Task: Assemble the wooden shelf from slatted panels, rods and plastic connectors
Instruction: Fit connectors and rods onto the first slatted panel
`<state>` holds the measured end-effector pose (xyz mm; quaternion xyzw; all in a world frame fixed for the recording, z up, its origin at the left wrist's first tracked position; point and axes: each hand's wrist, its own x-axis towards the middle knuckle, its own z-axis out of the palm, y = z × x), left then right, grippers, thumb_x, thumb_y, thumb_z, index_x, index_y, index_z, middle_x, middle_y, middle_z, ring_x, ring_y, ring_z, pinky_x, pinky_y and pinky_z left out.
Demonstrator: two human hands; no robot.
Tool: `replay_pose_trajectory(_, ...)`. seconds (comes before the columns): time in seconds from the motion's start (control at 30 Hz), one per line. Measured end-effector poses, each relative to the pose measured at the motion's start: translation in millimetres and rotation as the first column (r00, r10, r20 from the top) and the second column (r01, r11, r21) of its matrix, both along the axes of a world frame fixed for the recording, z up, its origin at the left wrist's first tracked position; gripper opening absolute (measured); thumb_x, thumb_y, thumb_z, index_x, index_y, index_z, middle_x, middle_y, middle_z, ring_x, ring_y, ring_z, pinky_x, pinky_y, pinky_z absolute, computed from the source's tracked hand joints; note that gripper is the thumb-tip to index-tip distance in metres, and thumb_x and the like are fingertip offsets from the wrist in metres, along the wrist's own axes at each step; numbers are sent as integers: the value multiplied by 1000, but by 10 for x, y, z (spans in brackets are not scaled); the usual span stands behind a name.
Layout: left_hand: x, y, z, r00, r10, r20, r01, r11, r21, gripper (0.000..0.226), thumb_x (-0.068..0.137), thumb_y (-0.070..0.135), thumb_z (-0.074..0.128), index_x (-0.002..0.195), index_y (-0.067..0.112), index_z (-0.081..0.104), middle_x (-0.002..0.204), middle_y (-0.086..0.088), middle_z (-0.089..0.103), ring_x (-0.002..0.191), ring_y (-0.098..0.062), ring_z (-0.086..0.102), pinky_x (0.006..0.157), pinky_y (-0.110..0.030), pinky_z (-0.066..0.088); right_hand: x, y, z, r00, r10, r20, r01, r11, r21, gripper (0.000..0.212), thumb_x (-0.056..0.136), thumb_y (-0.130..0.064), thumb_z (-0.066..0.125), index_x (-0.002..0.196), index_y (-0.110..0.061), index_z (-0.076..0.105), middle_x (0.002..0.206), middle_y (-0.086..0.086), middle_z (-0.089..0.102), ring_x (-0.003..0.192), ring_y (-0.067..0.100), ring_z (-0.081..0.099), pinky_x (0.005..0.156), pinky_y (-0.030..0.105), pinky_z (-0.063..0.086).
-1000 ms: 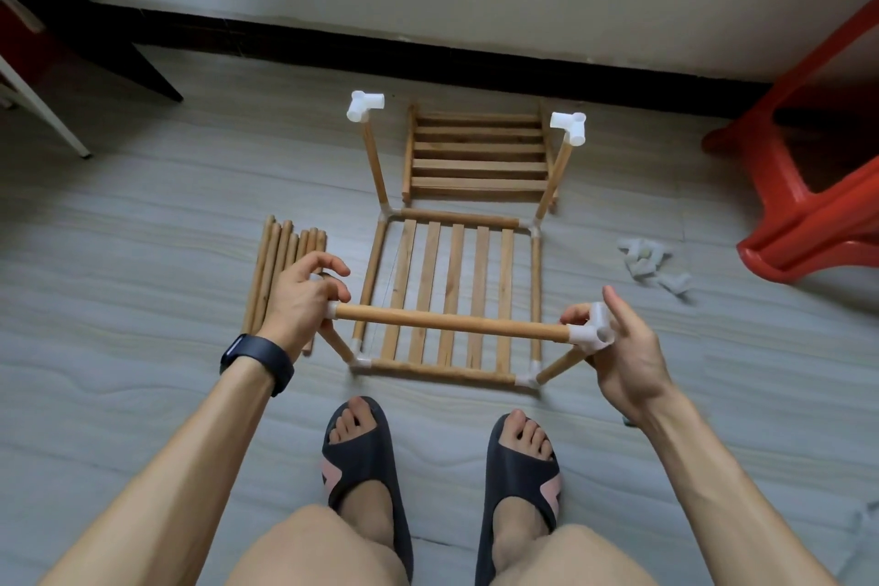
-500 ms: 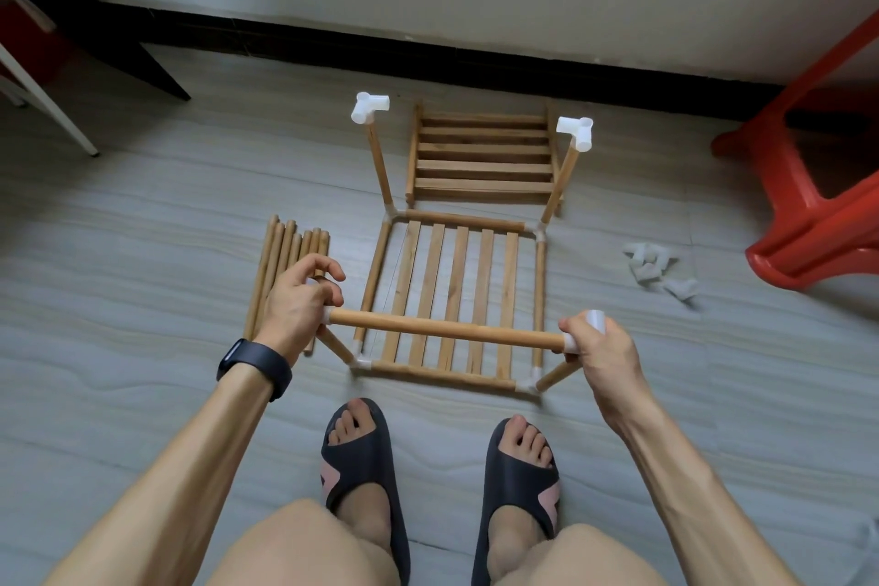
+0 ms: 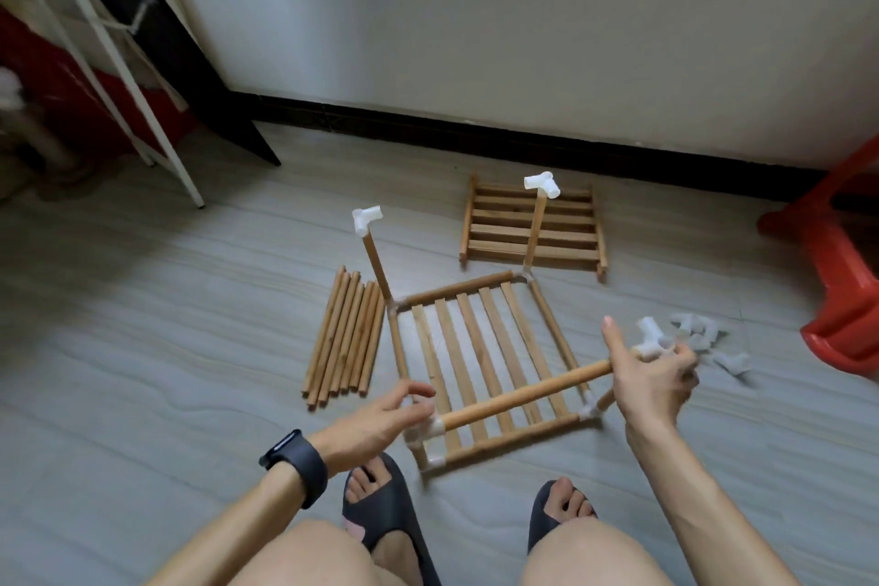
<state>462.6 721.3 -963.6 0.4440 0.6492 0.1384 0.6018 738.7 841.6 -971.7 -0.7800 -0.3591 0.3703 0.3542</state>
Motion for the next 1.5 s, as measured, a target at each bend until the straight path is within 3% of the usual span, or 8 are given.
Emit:
replay_pose_trajectory(0.17,-87,219,109,994,55,-91,-34,977,211,34,101,48,46,132,36,54,129,17,54,124,-5,50,102,-25,40,-371,-532,58,965,227,-128,-240,965,-102,86,89,-46,70,149,-10,22,140,12,51,122,30,54,95,42,47)
replay_pose_trajectory(0.33,-629,650,85,789,430,-439,-120,808,577,38,98,30,58,135,21,55,142,-8,44,133,-25,42,112,-42,37,-189,-212,91,876,442,194,-408,892,-194,41,99,-41,49,120,-8,37,89,7,64,80,26,60,68,37,46)
replay_pose_trajectory(0.57,-845,697,6,824,333,-458,-135,901,413,36,104,30,47,140,28,53,140,-7,54,127,-30,52,107,-43,42,345,648,92,633,601,489,-526,797,-299,39,92,-55,41,114,-22,45,83,6,70,74,30,66,70,42,55)
replay_pose_trajectory(0.77,-410,337,-257,930,230,-286,-192,969,154,19,103,26,49,108,32,67,100,5,72,96,-27,68,69,-31,57,311,847,284,538,612,580,-592,764,-257,41,102,-47,43,138,-28,40,98,5,64,85,27,57,75,41,49)
replay_pose_trajectory(0.93,-334,421,-185,930,156,-333,-68,963,260,19,102,28,53,118,35,60,123,5,64,108,-11,62,94,-34,55,442,177,243,553,530,643,-517,823,-234,50,96,-52,48,138,-25,43,120,3,57,105,24,51,83,41,46)
replay_pose_trajectory(1.13,-440,1273,114,660,185,-728,225,876,426,62,98,36,57,153,31,30,163,-9,19,148,-30,21,119,-48,26,512,-292,22,636,480,605,-470,862,-189,47,104,-26,34,150,-16,33,119,9,58,94,24,47,73,35,36)
replay_pose_trajectory(1.3,-597,1864,66,401,52,-915,464,849,252,66,102,39,45,159,33,11,168,-6,1,153,-30,9,122,-51,19,675,33,-39,634,520,573,-528,832,-171,48,106,-24,32,154,-24,28,119,7,57,95,27,52,70,35,37)
replay_pose_trajectory(1.5,-668,1817,-87,613,108,-783,221,928,301,41,107,28,34,140,8,46,131,-21,59,113,-37,56,94,-44,46,757,757,-34,458,522,720,-543,805,-238,50,108,-34,25,156,-44,18,123,1,59,106,29,48,80,40,32)
